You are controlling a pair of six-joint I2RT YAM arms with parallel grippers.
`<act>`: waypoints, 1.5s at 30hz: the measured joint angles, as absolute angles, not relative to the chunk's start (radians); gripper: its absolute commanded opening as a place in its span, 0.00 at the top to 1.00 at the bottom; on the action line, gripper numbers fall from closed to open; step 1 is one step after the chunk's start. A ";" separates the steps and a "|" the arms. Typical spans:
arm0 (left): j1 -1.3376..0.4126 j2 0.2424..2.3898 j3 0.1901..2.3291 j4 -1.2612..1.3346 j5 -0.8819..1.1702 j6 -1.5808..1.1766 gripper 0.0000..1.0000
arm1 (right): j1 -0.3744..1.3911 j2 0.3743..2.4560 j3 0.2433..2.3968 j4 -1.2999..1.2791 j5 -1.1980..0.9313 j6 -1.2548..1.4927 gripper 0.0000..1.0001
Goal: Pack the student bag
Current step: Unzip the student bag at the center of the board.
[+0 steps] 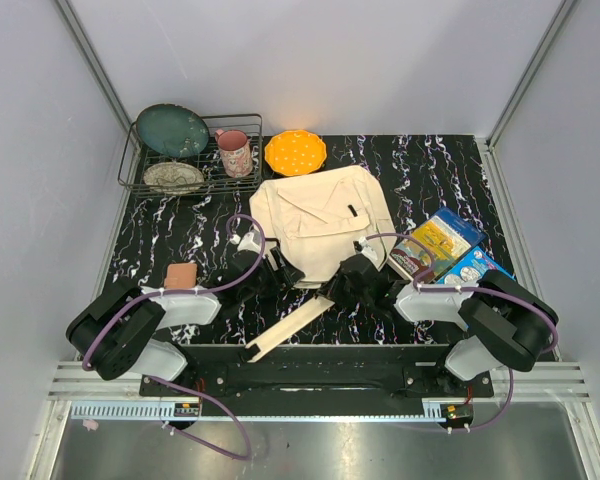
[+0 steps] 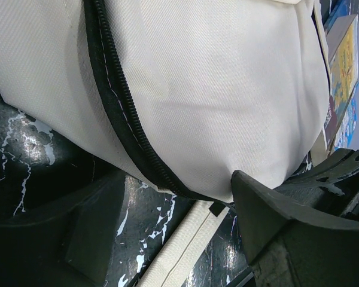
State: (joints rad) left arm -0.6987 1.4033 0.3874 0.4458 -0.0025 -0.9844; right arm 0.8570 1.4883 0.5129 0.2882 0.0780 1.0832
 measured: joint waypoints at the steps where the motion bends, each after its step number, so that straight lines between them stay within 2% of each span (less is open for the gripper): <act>1: -0.699 1.403 0.387 0.446 -0.002 -0.984 0.27 | 0.858 1.488 0.513 0.292 0.078 1.086 1.00; 5: -0.699 1.403 0.394 0.439 -0.003 -0.979 0.27 | 0.865 1.478 0.511 0.292 0.087 1.082 1.00; 6: -0.699 1.403 0.397 0.433 -0.003 -0.976 0.17 | 0.867 1.468 0.510 0.289 0.089 1.079 1.00; 7: -0.699 1.403 0.400 0.427 -0.003 -0.974 0.14 | 0.868 1.456 0.509 0.284 0.092 1.073 1.00; 14: -0.699 1.373 0.418 0.388 0.003 -0.969 0.12 | 0.868 1.385 0.509 0.253 0.097 1.032 1.00; 22: -0.699 1.235 0.417 0.357 0.005 -1.003 0.11 | 0.868 1.394 0.508 0.246 0.096 1.019 1.00; 28: -0.698 1.245 0.419 0.350 0.024 -1.011 0.06 | 0.868 1.394 0.508 0.245 0.096 1.010 1.00; 37: -0.697 1.291 0.438 0.337 0.051 -1.010 0.07 | 0.868 1.394 0.508 0.241 0.096 1.005 1.00; 45: -0.697 1.266 0.467 0.258 0.071 -0.979 0.01 | 0.868 1.394 0.508 0.241 0.096 0.999 1.00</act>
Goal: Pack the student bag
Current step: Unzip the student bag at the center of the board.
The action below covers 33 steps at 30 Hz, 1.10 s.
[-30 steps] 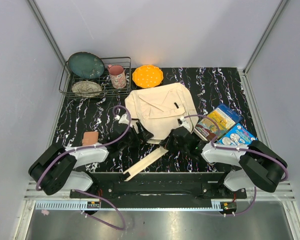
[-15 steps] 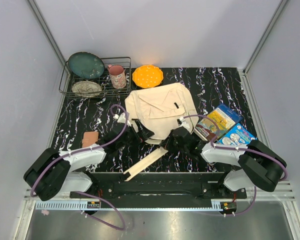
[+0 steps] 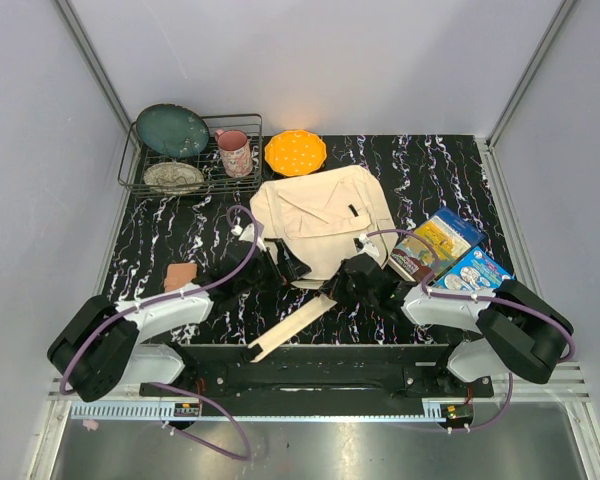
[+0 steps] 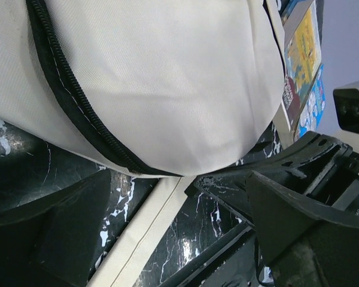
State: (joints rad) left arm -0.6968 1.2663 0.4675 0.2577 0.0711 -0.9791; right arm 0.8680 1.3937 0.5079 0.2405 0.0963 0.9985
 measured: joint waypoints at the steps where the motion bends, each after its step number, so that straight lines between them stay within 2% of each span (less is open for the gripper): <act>1: -0.697 1.260 0.475 0.239 0.073 -0.970 0.01 | 0.868 1.394 0.508 0.241 0.097 0.998 1.00; 6: -0.697 1.238 0.488 0.209 0.087 -0.946 0.01 | 0.868 1.394 0.508 0.241 0.096 0.992 1.00; 10: -0.697 1.259 0.492 0.220 0.094 -0.947 0.06 | 0.868 1.394 0.508 0.241 0.097 0.991 1.00; 20: -0.697 1.386 0.503 0.350 0.102 -0.998 0.32 | 0.868 1.391 0.508 0.241 0.096 0.991 1.00; 22: -0.697 1.406 0.503 0.385 0.102 -1.010 0.43 | 0.868 1.390 0.508 0.241 0.096 0.991 1.00; 23: -0.697 1.417 0.503 0.401 0.102 -1.016 0.52 | 0.868 1.388 0.508 0.241 0.096 0.991 1.00; 24: -0.697 1.426 0.503 0.411 0.102 -1.021 0.73 | 0.868 1.387 0.507 0.241 0.096 0.991 1.00; 26: -0.696 1.448 0.504 0.422 0.102 -1.033 0.95 | 0.868 1.383 0.503 0.241 0.095 0.988 1.00; 27: -0.696 1.457 0.505 0.425 0.103 -1.032 1.00 | 0.868 1.381 0.501 0.239 0.095 0.987 1.00; 33: -0.694 1.469 0.505 0.422 0.101 -1.018 1.00 | 0.868 1.353 0.500 0.165 0.126 0.982 1.00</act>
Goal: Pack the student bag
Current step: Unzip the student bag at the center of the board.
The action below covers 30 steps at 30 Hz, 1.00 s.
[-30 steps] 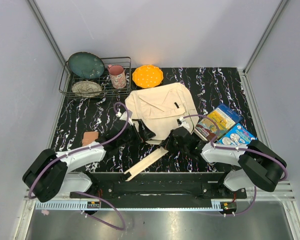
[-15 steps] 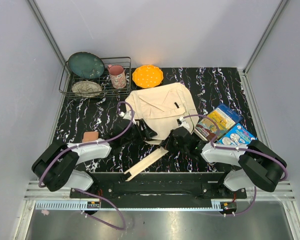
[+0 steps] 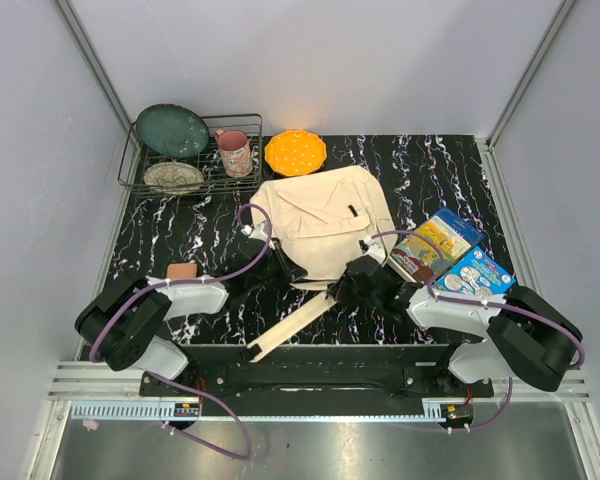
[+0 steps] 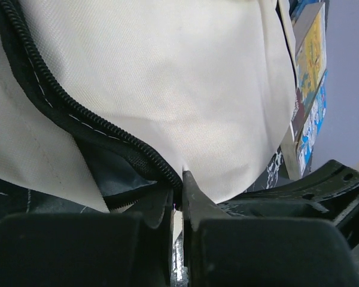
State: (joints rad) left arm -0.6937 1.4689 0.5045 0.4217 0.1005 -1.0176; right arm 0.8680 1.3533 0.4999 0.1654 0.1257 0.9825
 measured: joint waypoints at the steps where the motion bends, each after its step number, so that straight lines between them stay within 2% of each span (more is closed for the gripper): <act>1: -0.691 1.467 0.505 0.411 0.098 -1.011 1.00 | 0.868 1.341 0.500 0.141 0.141 0.980 1.00; 16: -0.555 1.254 0.496 0.159 0.036 -0.819 1.00 | 0.853 1.229 0.546 -0.118 0.272 0.867 1.00; 30: -0.474 1.132 0.481 0.075 0.068 -0.737 1.00 | 0.584 1.208 0.583 -0.155 0.131 0.751 1.00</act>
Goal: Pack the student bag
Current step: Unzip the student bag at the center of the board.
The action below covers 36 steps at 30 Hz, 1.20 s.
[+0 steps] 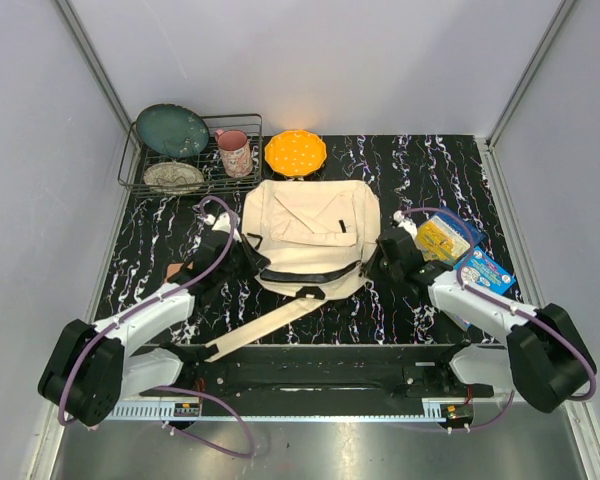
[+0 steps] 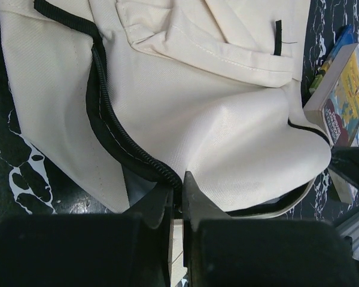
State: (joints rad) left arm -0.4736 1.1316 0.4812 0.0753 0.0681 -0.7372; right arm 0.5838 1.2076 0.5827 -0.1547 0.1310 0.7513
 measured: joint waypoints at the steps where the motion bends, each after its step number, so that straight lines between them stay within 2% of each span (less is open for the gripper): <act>1: -0.471 1.132 0.481 0.074 0.075 -0.733 1.00 | 0.564 1.224 0.597 -0.150 0.115 0.741 1.00; 6: -0.458 1.126 0.481 0.074 0.101 -0.728 0.99 | 0.512 1.287 0.645 -0.132 0.054 0.702 1.00; 8: -0.449 1.126 0.480 0.078 0.116 -0.725 0.69 | 0.501 1.296 0.650 -0.132 0.017 0.690 1.00; 9: -0.444 1.127 0.480 0.081 0.126 -0.723 0.44 | 0.496 1.296 0.649 -0.132 -0.006 0.687 1.00; 10: -0.440 1.127 0.479 0.084 0.138 -0.715 0.33 | 0.490 1.295 0.644 -0.123 -0.028 0.685 1.00; 13: -0.423 1.132 0.473 0.119 0.183 -0.722 0.10 | 0.476 1.280 0.590 -0.082 -0.079 0.693 1.00; 16: -0.437 1.147 0.462 0.172 0.229 -0.754 0.01 | 0.479 1.260 0.520 -0.064 -0.131 0.714 1.00; 29: -0.745 1.154 0.460 0.184 0.097 -0.910 0.01 | 0.569 1.230 0.432 0.009 -0.159 0.804 1.00; 36: -0.842 1.330 0.476 0.295 0.001 -1.032 0.01 | 0.602 1.228 0.432 0.033 -0.150 0.818 1.00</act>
